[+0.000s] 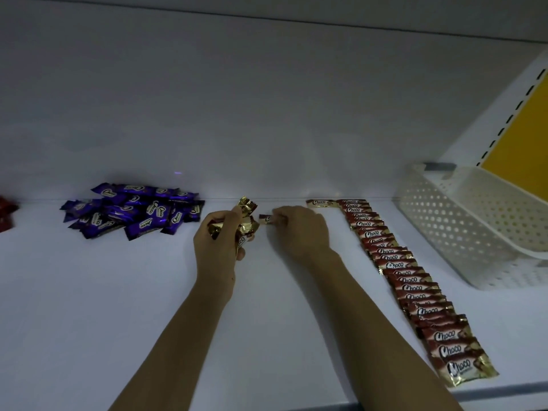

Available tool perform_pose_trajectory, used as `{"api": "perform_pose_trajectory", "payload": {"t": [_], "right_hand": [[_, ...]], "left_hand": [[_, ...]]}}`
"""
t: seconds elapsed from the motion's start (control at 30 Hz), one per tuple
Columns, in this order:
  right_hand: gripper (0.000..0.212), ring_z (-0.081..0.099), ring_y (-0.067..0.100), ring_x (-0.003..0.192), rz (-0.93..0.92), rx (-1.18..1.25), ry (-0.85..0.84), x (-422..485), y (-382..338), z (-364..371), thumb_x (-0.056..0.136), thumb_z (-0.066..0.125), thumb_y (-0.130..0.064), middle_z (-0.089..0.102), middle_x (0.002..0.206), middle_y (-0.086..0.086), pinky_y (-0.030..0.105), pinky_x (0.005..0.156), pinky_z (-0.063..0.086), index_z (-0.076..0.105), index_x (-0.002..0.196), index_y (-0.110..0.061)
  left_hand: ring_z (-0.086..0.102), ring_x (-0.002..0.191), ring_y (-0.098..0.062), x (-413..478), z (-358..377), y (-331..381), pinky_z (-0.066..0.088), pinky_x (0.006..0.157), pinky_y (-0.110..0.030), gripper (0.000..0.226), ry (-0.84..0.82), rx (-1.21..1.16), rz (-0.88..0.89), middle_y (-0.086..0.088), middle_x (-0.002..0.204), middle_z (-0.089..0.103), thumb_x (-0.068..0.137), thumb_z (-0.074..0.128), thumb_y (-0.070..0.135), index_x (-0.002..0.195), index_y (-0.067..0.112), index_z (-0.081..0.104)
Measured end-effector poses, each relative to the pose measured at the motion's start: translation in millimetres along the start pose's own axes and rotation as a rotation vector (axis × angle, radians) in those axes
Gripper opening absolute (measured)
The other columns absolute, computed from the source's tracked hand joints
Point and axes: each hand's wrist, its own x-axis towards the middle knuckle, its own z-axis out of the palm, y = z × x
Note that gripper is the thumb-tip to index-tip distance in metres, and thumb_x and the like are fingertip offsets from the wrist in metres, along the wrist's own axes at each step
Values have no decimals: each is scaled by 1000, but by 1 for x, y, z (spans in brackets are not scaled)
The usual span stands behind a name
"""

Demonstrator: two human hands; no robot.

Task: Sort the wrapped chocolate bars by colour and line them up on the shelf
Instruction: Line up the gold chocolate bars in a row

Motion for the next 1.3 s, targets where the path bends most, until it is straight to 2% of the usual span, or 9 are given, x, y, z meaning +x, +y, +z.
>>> {"api": "perform_pose_trajectory", "payload": {"t": [0.07, 0.17, 0.33, 0.43, 0.57, 0.7, 0.83, 1.07, 1.3], "right_hand": [[28, 61, 25, 101, -6, -110, -37, 0, -2, 2, 92, 45, -20, 67, 108, 2, 34, 86, 43, 66, 111, -24], [30, 59, 29, 103, 22, -171, -146, 19, 2, -6, 90, 45, -7, 63, 111, 9, 33, 80, 44, 60, 114, -14], [25, 62, 26, 96, -28, -321, -341, 59, 6, -21, 82, 63, -16, 66, 107, 5, 36, 83, 52, 66, 107, -14], [17, 63, 21, 93, -51, -280, -384, 75, 15, -46, 79, 68, -15, 70, 101, 4, 28, 79, 51, 72, 96, -14], [13, 65, 18, 91, -15, -209, -347, 85, 45, -83, 79, 66, -8, 72, 95, 5, 20, 74, 43, 75, 87, -13], [12, 65, 18, 90, -14, -225, -350, 86, 59, -88, 80, 66, -7, 72, 94, 2, 29, 83, 51, 75, 85, -13], [14, 62, 17, 90, -5, -303, -349, 84, 65, -82, 80, 65, -10, 70, 96, -4, 26, 77, 49, 74, 84, -20], [18, 64, 15, 90, 21, -321, -296, 82, 78, -76, 82, 63, -13, 71, 96, -8, 30, 81, 53, 73, 82, -28], [14, 62, 19, 92, -32, -340, -242, 75, 84, -69, 84, 63, -18, 68, 100, -5, 29, 77, 50, 71, 84, -29]], "left_hand": [[55, 49, -6, -1, 1, 1, 33, 37, -15, 9, -2, 16, 6, 1, 64, 65, 92, 60, 20, 84, 16, 59], [54, 57, -13, 0, 1, -1, 34, 38, -15, 9, -16, 57, 11, -10, 77, 66, 92, 60, 20, 85, 16, 60], [51, 64, -19, 0, 1, -3, 34, 39, -15, 7, -40, 107, 18, -13, 83, 67, 93, 60, 19, 86, 18, 60], [53, 65, -19, 0, 1, -4, 34, 39, -16, 9, -47, 101, 29, -8, 78, 69, 92, 61, 20, 83, 19, 60], [52, 54, -10, -1, 3, -5, 33, 40, -18, 10, -58, 123, 44, 5, 61, 66, 91, 63, 19, 82, 16, 60], [53, 53, -12, -2, 5, -5, 32, 38, -17, 10, -67, 143, 51, 1, 62, 67, 90, 63, 18, 84, 12, 58], [53, 48, -7, -3, 7, -3, 33, 38, -16, 11, -71, 164, 65, 3, 60, 68, 91, 63, 17, 81, 14, 58], [53, 44, -1, -8, 11, 1, 34, 37, -12, 12, -95, 160, 70, 8, 56, 66, 91, 60, 11, 80, 12, 57], [56, 43, -2, -12, 14, 5, 35, 38, -9, 10, -103, 153, 79, -12, 71, 62, 91, 60, 4, 82, 6, 55]]}}
